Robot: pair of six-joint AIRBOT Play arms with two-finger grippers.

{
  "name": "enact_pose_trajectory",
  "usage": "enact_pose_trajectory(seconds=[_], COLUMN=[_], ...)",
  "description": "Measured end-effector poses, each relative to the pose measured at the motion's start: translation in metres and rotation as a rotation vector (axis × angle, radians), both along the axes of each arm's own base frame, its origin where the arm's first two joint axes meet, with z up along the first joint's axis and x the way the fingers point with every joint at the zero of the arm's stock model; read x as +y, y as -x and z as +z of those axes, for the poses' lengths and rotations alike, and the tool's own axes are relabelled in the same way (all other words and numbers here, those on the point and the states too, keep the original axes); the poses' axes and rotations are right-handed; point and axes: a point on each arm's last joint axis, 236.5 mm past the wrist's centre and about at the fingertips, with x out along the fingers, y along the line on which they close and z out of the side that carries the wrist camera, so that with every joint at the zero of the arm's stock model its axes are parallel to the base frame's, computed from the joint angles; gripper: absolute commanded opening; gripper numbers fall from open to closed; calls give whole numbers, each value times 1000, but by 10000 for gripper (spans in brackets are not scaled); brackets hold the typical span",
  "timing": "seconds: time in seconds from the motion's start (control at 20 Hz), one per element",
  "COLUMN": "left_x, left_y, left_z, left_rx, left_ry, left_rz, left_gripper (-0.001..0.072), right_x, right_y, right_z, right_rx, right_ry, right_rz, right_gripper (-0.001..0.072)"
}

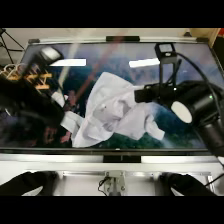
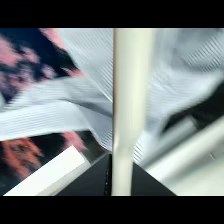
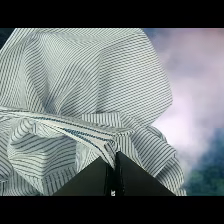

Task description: Fold the shirts.

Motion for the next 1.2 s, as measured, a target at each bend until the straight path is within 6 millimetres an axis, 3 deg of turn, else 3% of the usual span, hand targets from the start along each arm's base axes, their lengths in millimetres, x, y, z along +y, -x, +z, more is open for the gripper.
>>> enact_pose_trajectory(seconds=[0.25,0.45,0.6,0.8,1.2], left_x=[-2,10,15,7,16], left_y=[97,143,154,149,161], left_z=[-48,-81,-102,-117,-104], left_rx=[130,196,222,197,199], left_ry=[-102,-175,-210,-180,-93], left_rz=[-129,-163,-123,-47,-16], left_gripper=[53,54,53,54,53], right_x=[-33,-39,-34,-20,-11], right_y=[-11,-18,-18,-13,-10], right_z=[16,36,43,43,42], right_rx=[-54,-128,-147,-129,-120], right_ry=[13,-28,-66,-121,-127], right_rz=[-54,-62,-52,-14,33], right_gripper=[81,81,81,81,81])
